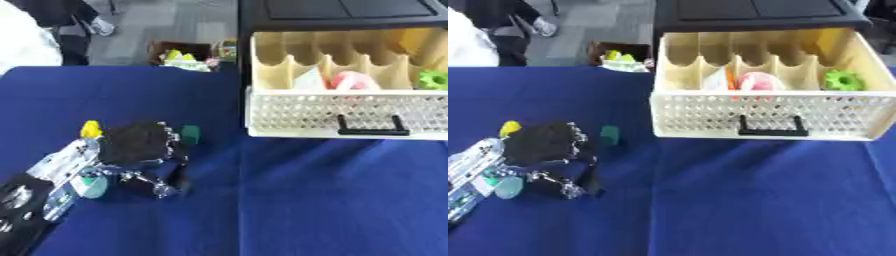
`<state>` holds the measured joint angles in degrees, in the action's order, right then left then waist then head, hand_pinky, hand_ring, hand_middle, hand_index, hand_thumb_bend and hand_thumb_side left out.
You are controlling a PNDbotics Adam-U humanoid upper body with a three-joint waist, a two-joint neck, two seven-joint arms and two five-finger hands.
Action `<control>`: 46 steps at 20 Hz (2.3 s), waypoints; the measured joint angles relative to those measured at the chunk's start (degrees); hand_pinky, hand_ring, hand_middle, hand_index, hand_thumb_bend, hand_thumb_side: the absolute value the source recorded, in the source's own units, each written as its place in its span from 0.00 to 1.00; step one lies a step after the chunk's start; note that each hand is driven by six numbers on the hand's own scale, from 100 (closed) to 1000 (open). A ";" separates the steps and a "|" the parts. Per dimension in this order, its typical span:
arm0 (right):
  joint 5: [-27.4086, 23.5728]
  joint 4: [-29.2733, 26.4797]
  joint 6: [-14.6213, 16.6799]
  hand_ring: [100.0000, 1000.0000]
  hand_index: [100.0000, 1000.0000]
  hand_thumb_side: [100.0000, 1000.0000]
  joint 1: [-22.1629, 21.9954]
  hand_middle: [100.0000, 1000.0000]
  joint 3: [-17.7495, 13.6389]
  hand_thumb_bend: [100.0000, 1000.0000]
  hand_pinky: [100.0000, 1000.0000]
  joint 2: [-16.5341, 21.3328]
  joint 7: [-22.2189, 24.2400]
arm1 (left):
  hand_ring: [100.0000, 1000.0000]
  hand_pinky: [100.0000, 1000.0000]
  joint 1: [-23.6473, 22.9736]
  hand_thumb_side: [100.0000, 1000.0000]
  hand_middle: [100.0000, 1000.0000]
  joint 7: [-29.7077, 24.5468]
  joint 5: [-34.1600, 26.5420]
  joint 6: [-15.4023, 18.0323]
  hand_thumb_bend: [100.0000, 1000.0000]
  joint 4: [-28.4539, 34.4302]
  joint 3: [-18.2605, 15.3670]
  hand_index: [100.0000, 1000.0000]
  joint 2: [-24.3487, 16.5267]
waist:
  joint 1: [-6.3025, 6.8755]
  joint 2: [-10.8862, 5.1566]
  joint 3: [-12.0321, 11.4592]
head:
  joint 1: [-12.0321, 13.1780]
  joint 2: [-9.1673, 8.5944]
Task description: Pick up objects from table and place into drawer.
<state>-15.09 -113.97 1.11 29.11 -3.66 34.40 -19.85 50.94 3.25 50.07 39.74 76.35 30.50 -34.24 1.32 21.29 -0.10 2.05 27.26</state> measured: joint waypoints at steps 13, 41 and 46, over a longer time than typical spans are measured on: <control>-0.12 0.00 -0.04 0.51 0.57 1.00 0.03 0.33 0.03 0.00 0.77 -0.33 0.03 | 0.04 0.00 2.67 0.24 0.02 -0.52 -12.26 2.72 0.00 5.20 -4.62 0.44 -5.58 | 1.40 -0.64 0.10 | -0.20 -0.10; -0.58 0.00 -0.64 0.51 0.57 1.00 0.40 0.33 0.58 0.00 0.77 -0.44 0.69 | 0.09 0.00 22.74 0.30 0.09 -18.12 -31.75 8.81 0.00 -14.92 -18.27 0.56 3.53 | 6.43 -2.83 5.81 | 1.86 0.54; -1.00 0.00 -0.74 0.51 0.57 1.00 1.34 0.33 0.90 0.00 0.77 -0.77 1.07 | 0.09 0.00 25.31 0.32 0.09 -18.32 -29.56 8.62 0.00 -18.46 -20.03 0.57 7.09 | 7.35 -1.99 7.78 | 2.11 -0.90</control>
<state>-16.09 -113.97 0.37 30.45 -2.76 33.63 -18.77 76.25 -15.06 20.51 48.35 57.88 10.47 -27.15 8.67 19.31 7.68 4.16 26.37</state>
